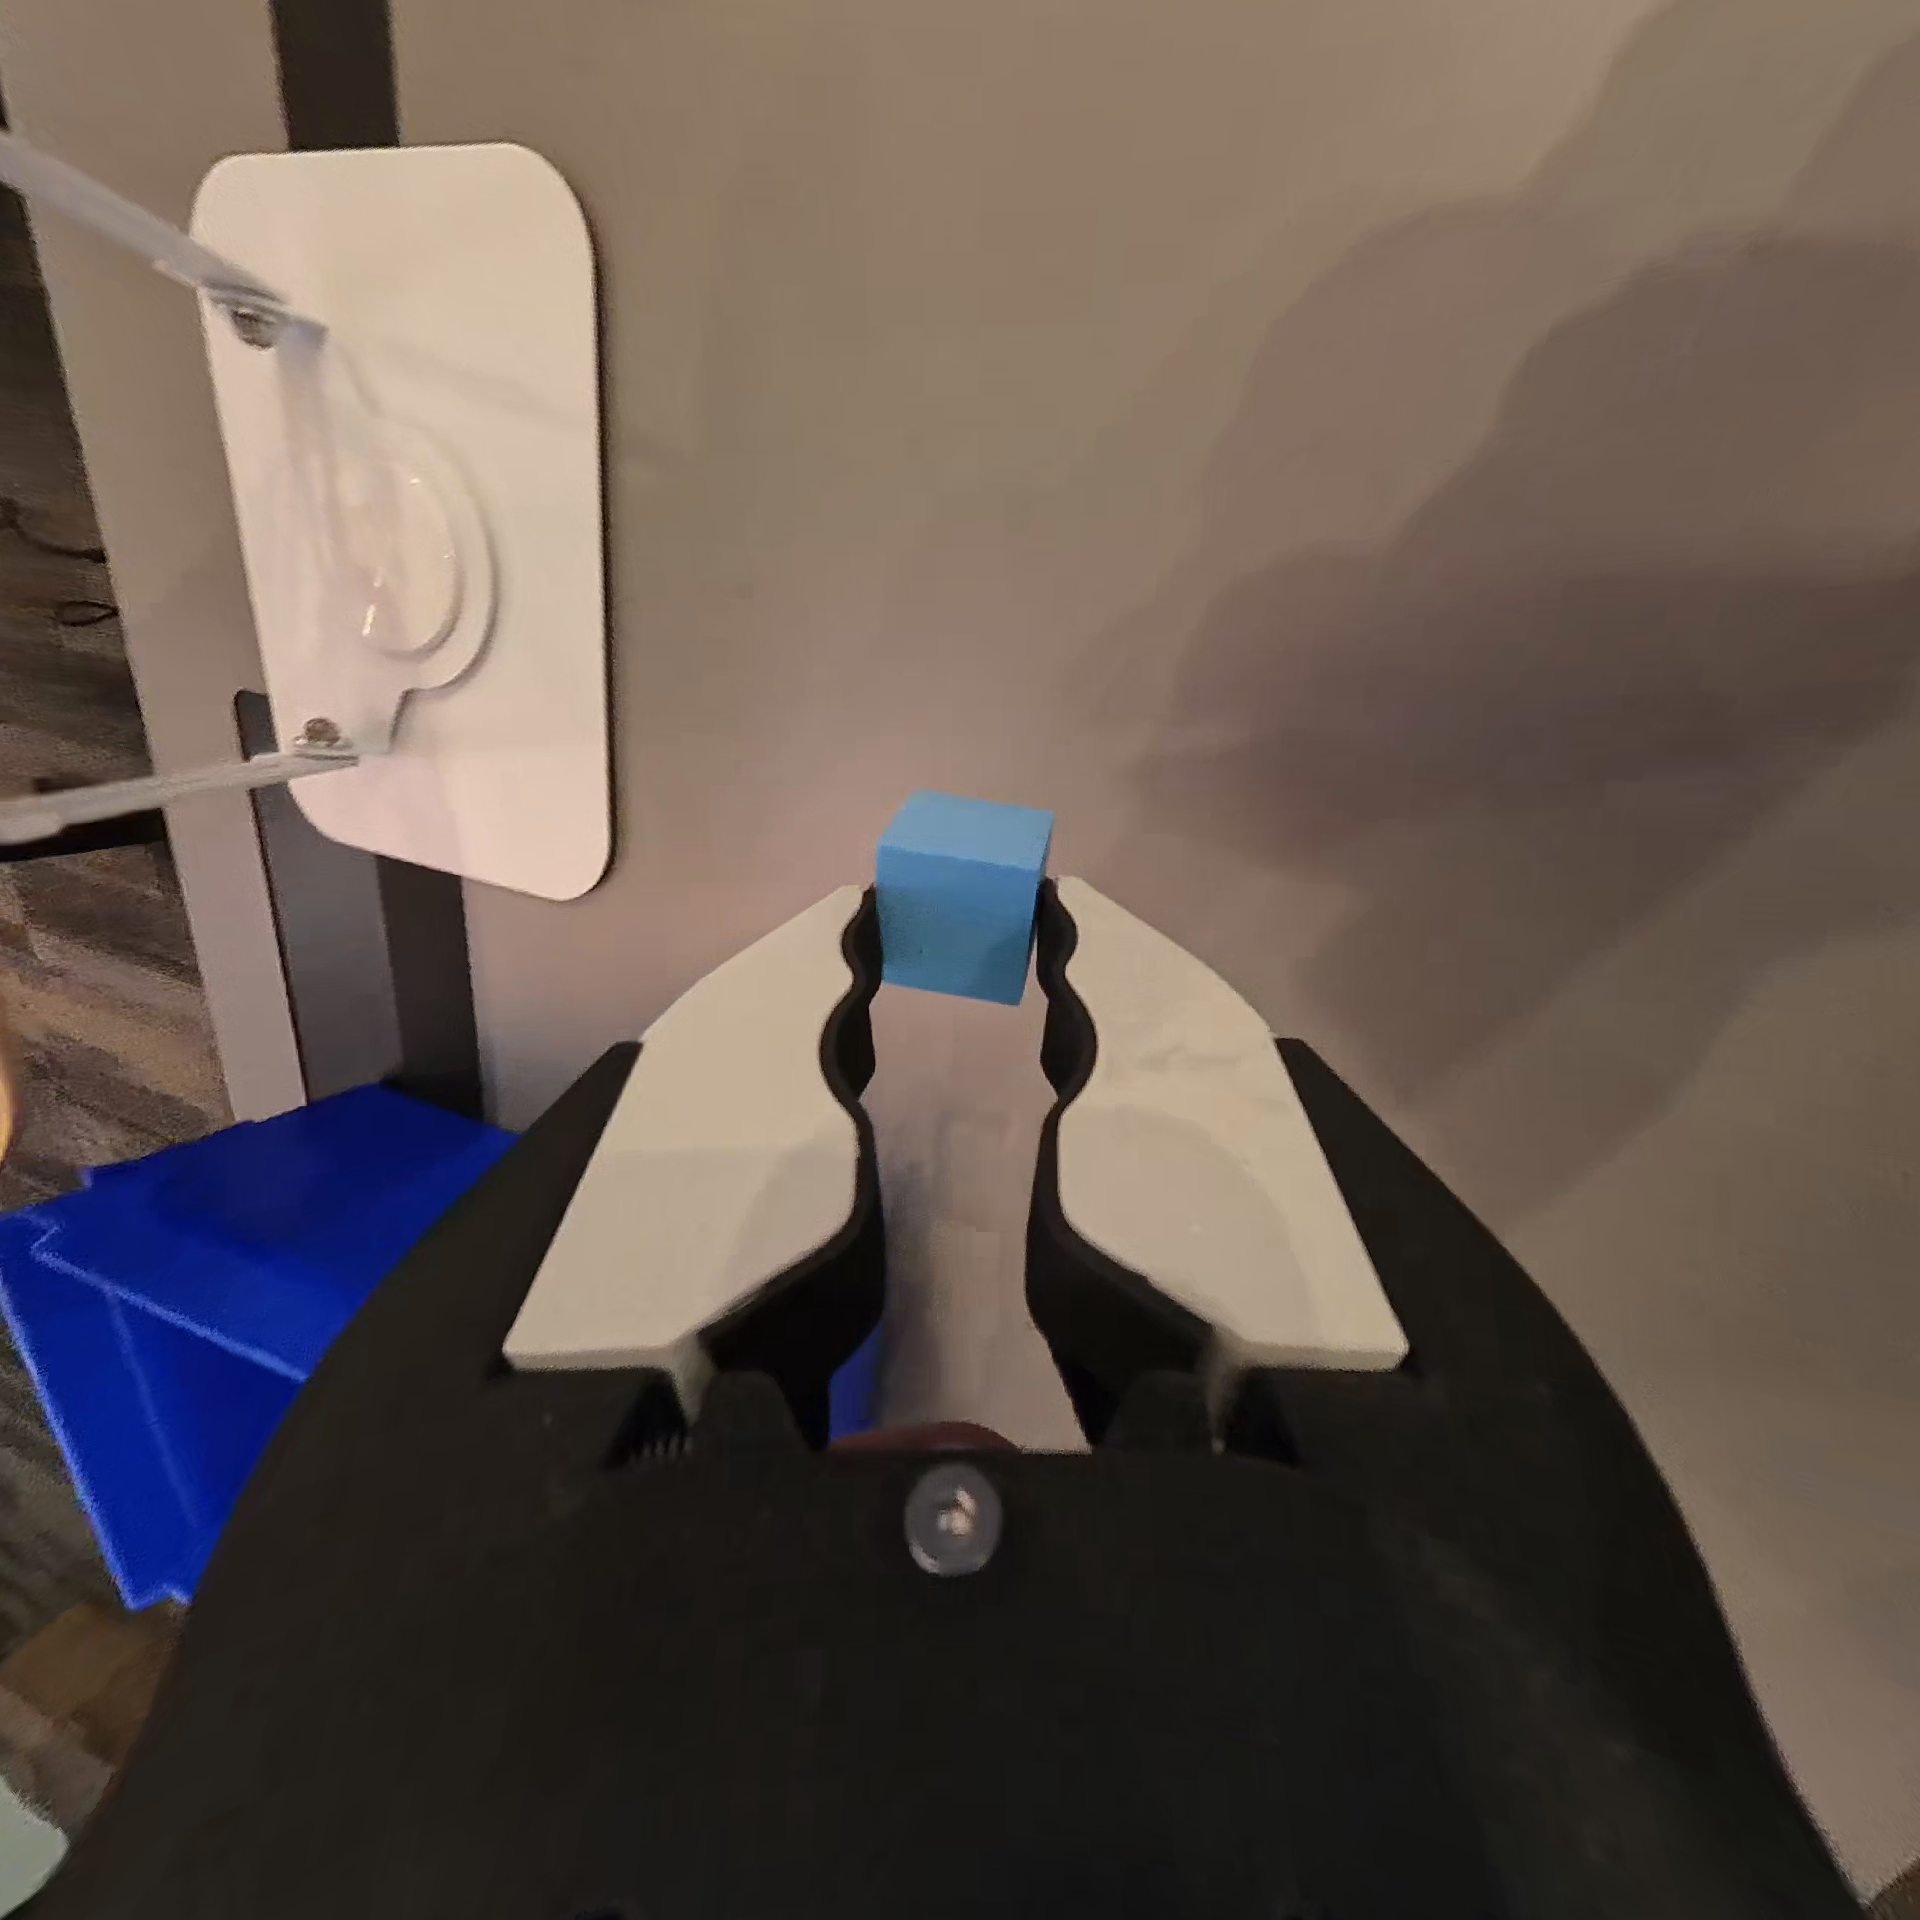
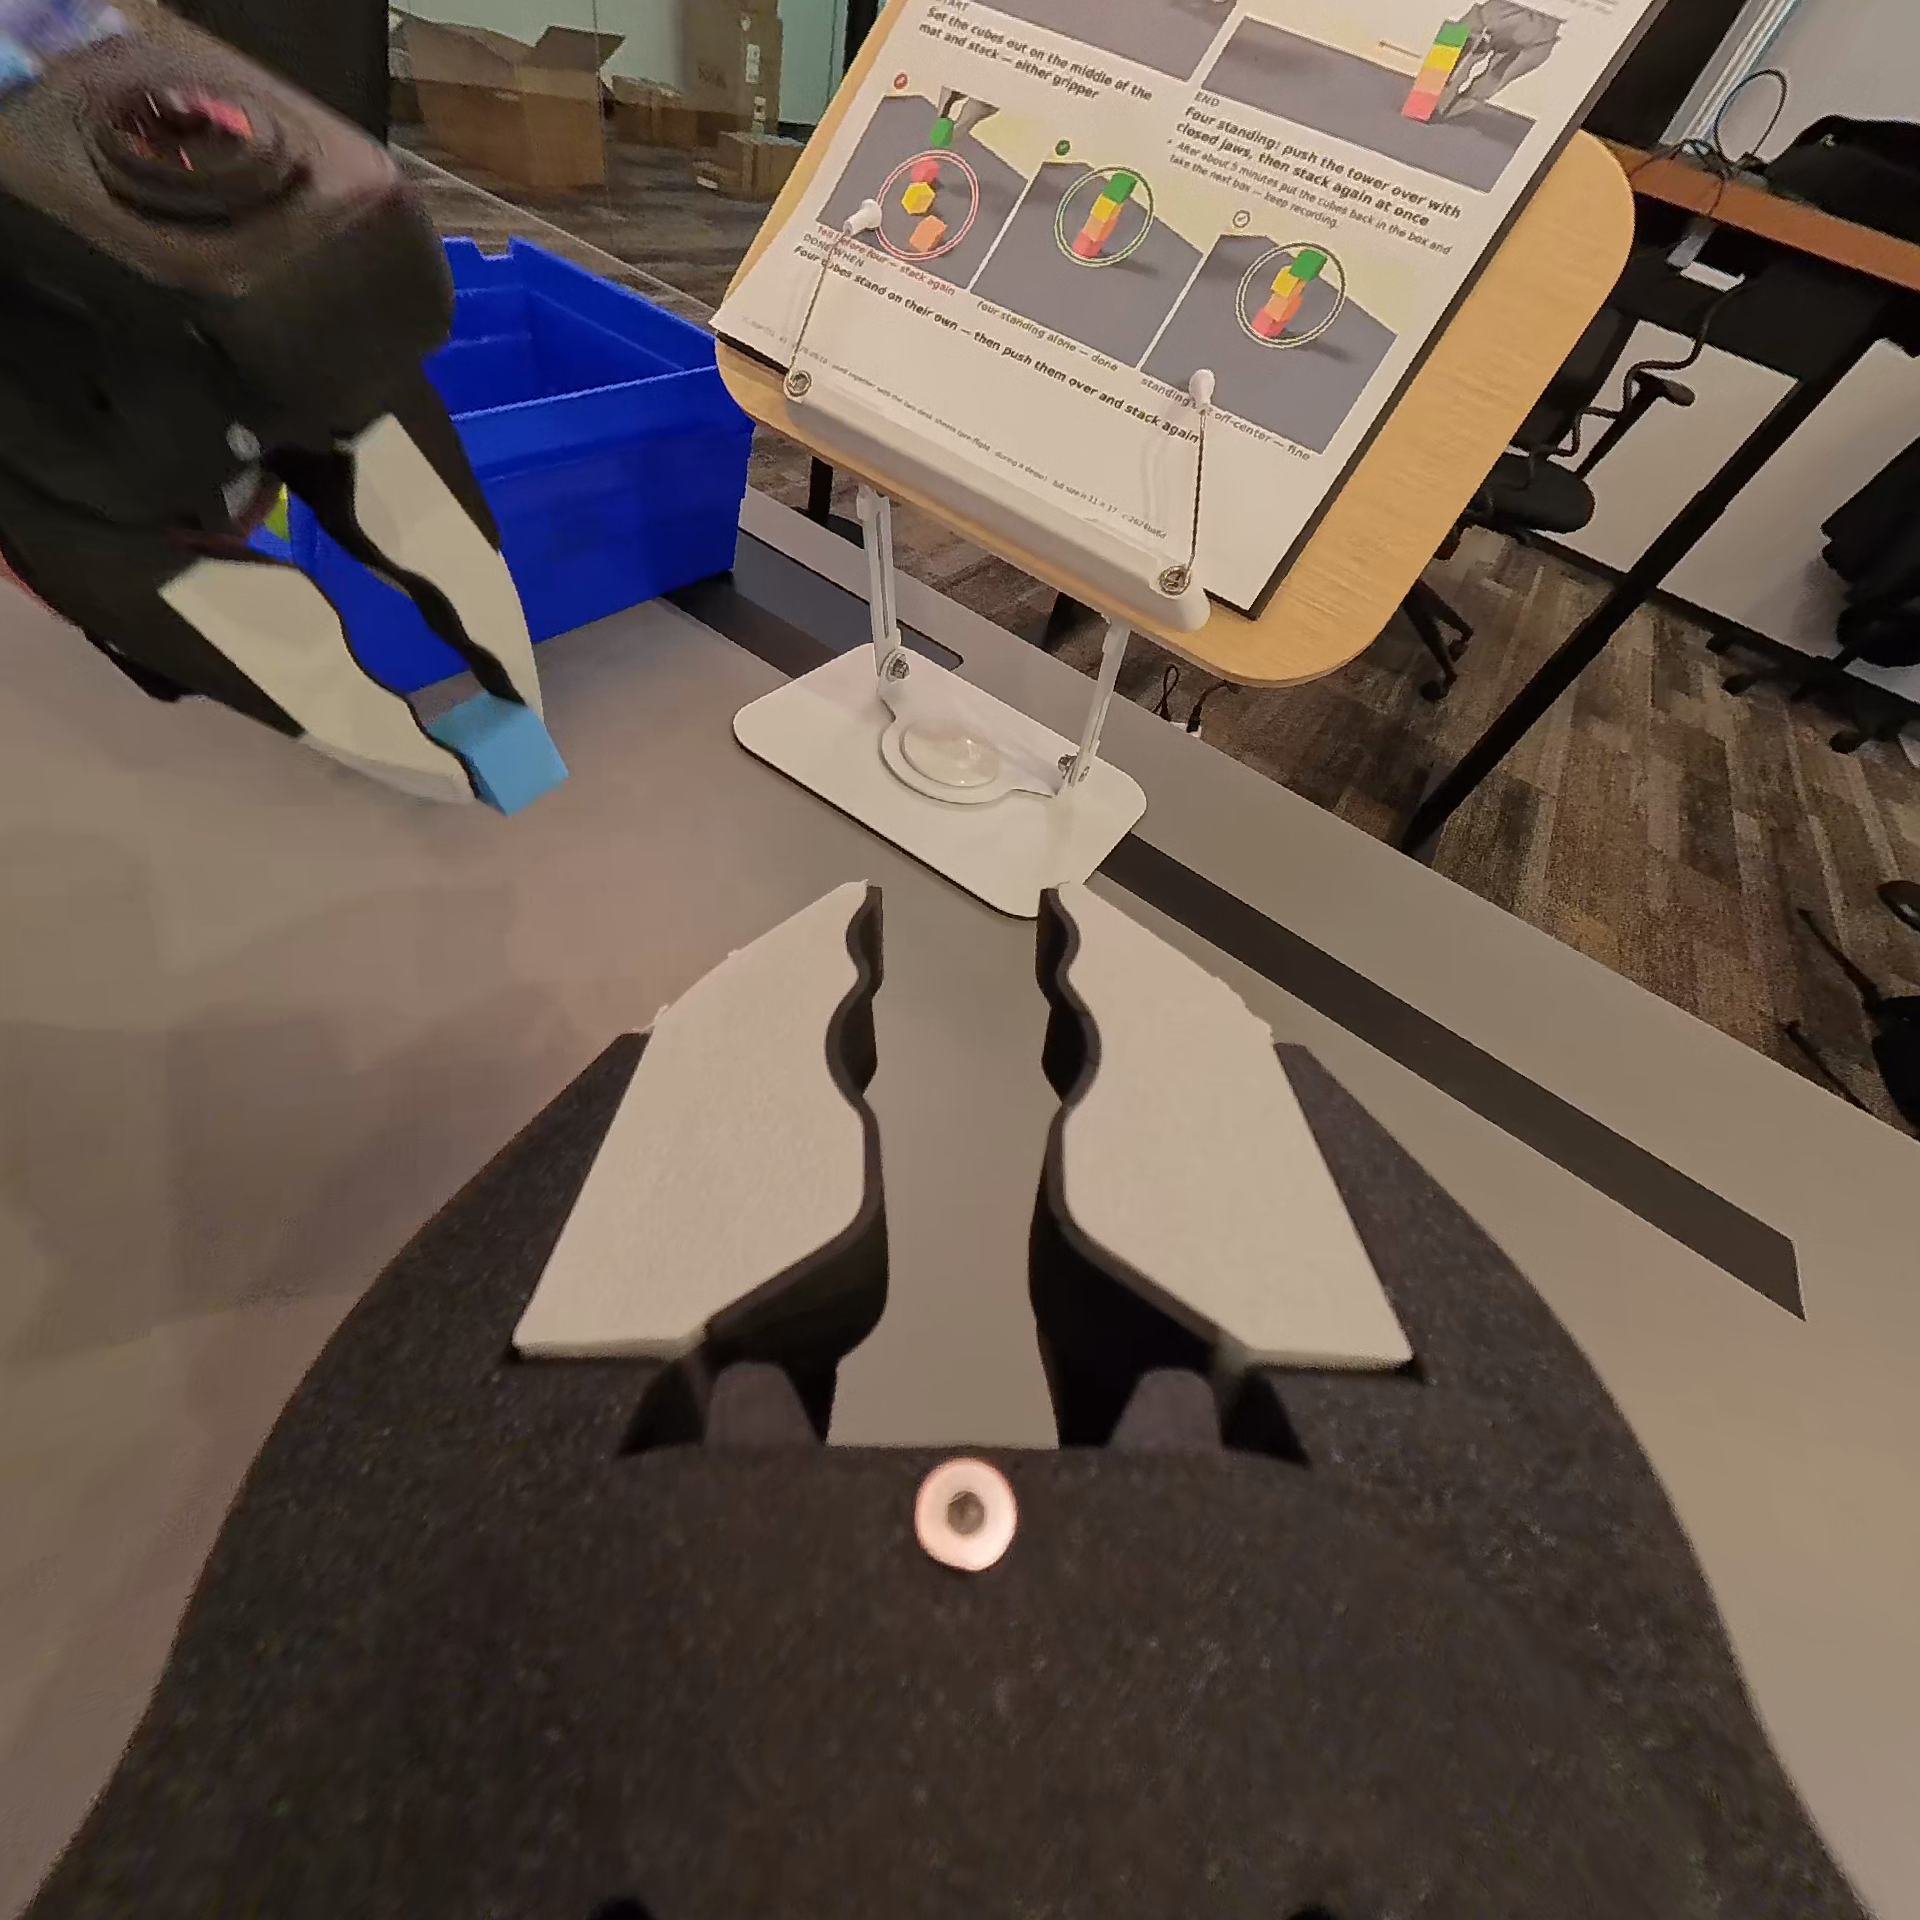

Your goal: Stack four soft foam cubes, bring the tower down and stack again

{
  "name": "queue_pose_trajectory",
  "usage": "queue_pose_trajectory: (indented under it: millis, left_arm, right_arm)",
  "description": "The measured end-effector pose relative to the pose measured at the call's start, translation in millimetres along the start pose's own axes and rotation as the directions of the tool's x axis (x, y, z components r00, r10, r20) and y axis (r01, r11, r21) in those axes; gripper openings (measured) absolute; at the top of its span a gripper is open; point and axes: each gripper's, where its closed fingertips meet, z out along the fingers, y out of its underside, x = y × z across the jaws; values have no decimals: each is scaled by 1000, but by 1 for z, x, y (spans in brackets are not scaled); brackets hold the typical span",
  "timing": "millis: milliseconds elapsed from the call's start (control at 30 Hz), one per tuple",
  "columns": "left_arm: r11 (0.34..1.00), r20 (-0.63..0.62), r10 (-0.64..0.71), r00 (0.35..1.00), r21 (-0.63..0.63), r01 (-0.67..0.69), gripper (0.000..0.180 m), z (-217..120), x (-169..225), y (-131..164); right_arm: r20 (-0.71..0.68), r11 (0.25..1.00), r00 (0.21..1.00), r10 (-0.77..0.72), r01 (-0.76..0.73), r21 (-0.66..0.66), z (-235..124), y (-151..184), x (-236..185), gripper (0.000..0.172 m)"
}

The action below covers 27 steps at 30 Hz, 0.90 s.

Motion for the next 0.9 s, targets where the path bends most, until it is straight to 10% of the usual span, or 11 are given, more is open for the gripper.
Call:
queue_pose_trajectory:
  millis: [900]
  left_arm:
    - [986, -196, 30, 980, -153, -60, 28, 73, 67, -14]
  right_arm:
    - [-8, 1000, 1000, 22, -22, -19, 1, 9, 9, 28]
